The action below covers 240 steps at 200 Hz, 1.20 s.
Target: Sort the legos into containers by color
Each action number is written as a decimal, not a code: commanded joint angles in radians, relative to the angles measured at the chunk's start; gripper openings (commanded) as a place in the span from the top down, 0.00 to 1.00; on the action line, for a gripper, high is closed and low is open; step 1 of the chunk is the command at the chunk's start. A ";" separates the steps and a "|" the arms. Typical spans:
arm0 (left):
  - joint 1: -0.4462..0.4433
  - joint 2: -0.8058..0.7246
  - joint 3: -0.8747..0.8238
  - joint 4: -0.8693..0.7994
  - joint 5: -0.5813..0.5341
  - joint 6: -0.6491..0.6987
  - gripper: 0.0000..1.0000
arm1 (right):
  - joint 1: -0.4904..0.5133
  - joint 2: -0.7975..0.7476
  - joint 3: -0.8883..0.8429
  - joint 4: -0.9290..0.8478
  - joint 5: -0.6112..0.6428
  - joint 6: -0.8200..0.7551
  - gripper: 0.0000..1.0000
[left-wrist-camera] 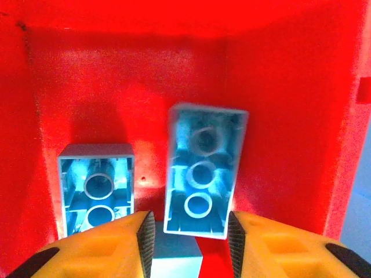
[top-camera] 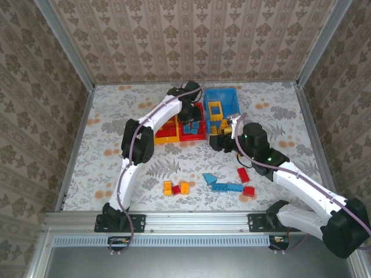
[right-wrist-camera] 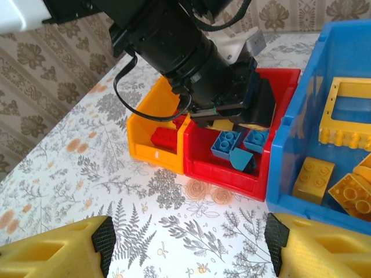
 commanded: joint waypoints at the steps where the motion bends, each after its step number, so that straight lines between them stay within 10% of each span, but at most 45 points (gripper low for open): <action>1: 0.006 -0.078 -0.018 -0.024 -0.003 0.006 0.58 | -0.004 0.005 0.012 -0.039 0.015 -0.057 0.28; 54: 0.000 -0.315 -0.166 -0.005 -0.086 -0.037 0.51 | 0.153 0.052 0.000 -0.149 -0.113 -0.359 0.27; 126: 0.019 -0.937 -0.920 0.148 -0.098 -0.059 0.43 | 0.461 0.127 -0.088 -0.221 -0.104 -0.559 0.12; 240: 0.049 -1.657 -1.358 0.004 -0.061 -0.111 0.38 | 0.472 0.514 -0.008 -0.005 -0.037 -0.662 0.06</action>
